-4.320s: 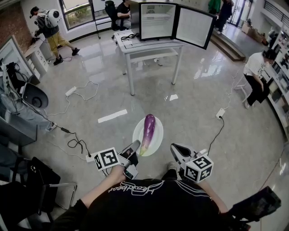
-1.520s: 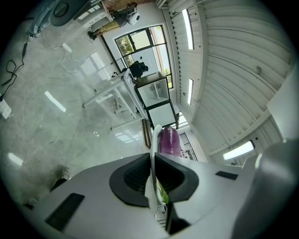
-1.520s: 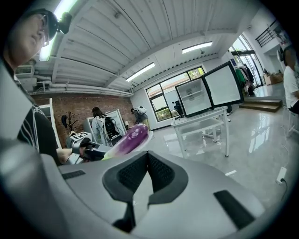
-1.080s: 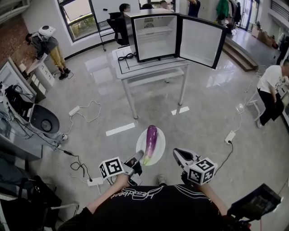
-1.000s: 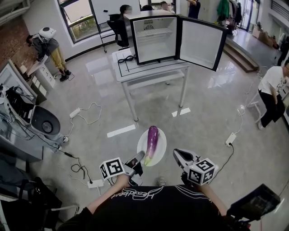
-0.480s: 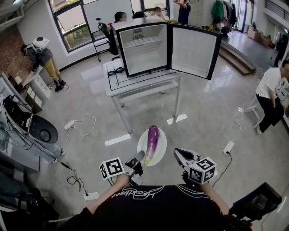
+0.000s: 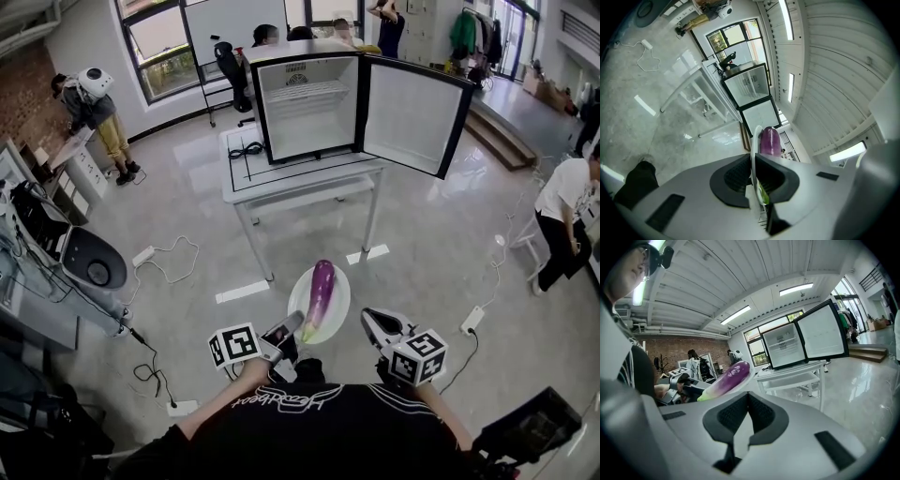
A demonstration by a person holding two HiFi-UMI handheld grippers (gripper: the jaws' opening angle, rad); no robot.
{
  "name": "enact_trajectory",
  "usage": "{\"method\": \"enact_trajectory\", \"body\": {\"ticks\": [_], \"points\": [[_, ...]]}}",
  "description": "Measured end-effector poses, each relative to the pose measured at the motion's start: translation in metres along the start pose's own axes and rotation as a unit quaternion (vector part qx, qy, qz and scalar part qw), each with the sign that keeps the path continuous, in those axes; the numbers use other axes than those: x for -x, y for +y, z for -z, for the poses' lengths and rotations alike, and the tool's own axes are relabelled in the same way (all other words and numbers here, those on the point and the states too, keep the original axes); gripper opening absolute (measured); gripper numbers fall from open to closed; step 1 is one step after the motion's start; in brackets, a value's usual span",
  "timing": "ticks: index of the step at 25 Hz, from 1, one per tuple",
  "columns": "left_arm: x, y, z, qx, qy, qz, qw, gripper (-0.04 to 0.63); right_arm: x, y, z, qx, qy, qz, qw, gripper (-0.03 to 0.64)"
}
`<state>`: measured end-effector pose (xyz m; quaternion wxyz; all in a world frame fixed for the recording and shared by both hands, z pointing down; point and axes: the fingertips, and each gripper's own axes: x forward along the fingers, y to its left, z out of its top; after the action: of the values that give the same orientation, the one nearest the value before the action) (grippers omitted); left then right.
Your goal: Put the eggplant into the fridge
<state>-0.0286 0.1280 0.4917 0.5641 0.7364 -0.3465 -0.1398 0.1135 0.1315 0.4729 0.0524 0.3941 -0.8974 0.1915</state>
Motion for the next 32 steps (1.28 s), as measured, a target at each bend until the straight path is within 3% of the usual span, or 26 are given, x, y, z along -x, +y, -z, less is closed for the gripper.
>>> {"method": "enact_trajectory", "body": {"ticks": [9, 15, 32], "points": [[-0.037, 0.008, -0.032, -0.001, 0.015, 0.005, 0.9999, 0.031, -0.024, -0.035, -0.013, -0.006, -0.008, 0.023, 1.000, 0.006], [-0.071, 0.021, -0.076, 0.004, 0.015, 0.007, 0.9999, 0.031, -0.069, -0.068, -0.034, -0.008, -0.008, 0.025, 1.000, 0.006], [-0.213, 0.064, -0.272, 0.037, 0.001, -0.002, 0.9993, 0.031, -0.256, -0.186, -0.119, -0.005, 0.040, 0.017, 0.999, 0.006]]}}
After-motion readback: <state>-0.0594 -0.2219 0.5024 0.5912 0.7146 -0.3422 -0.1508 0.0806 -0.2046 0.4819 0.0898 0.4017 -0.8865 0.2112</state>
